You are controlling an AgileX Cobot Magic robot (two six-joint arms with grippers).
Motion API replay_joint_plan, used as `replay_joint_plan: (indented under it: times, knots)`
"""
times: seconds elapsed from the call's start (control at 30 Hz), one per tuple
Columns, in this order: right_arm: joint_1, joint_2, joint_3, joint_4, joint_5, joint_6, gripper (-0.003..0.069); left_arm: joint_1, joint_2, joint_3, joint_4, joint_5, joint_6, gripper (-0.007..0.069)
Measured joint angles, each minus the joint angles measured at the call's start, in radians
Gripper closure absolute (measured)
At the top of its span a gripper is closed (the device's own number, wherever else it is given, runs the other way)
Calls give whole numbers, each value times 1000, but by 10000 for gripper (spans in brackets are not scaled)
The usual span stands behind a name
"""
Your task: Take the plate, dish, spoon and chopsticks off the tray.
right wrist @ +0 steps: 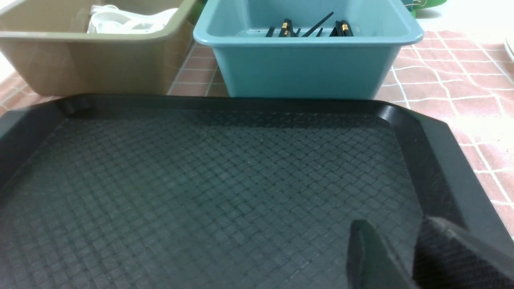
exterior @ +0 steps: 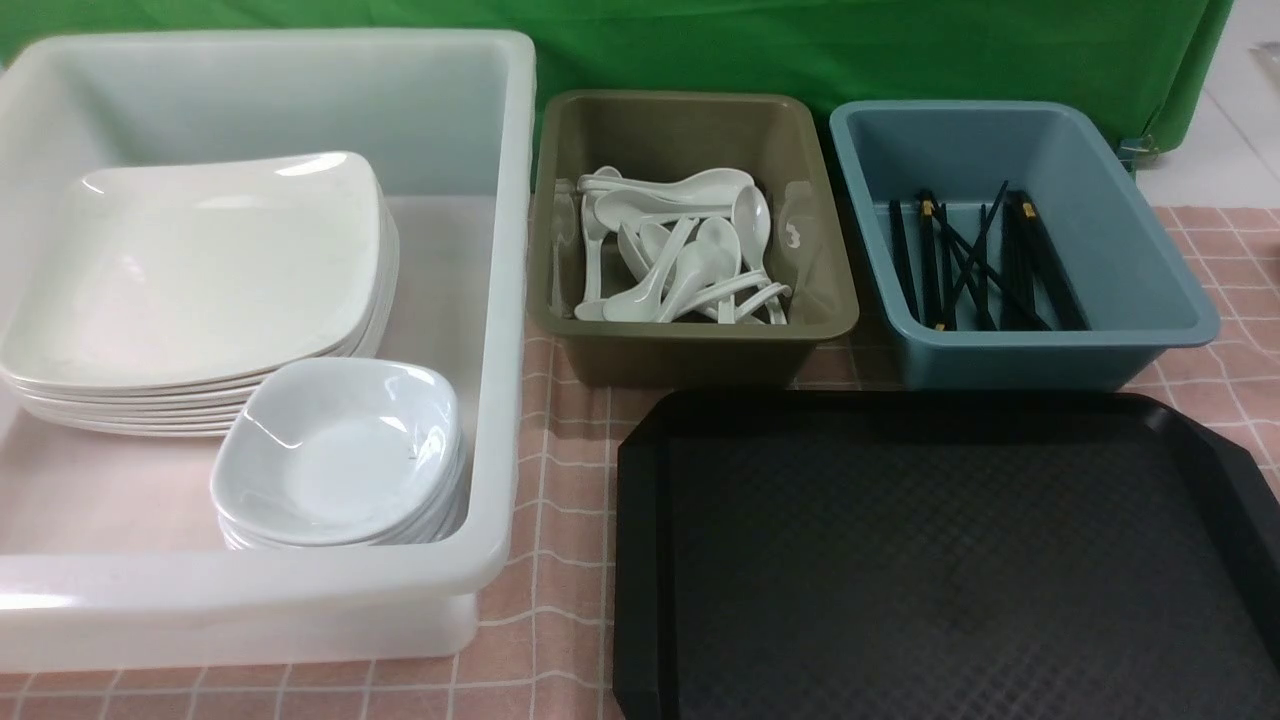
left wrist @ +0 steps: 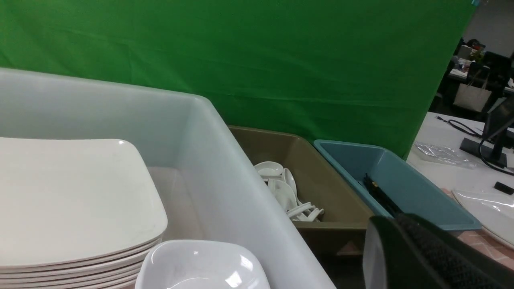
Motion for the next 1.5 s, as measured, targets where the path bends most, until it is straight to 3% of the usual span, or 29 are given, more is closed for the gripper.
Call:
replay_joint_plan:
  times: [0.2,0.33,0.53,0.63,1.5]
  knots:
    - [0,0,0,0,0,0,419,1,-28,93,53,-81,-10,627]
    - [0,0,0,0,0,0,419,25,-133,253,182,-187,-107,625]
    - [0,0,0,0,0,0,419,108,-206,433,343,-196,-266,624]
    - [0,0,0,0,0,0,419,122,-207,487,393,-207,-289,624]
    - [0,0,0,0,0,0,419,122,-208,515,420,-211,-230,621]
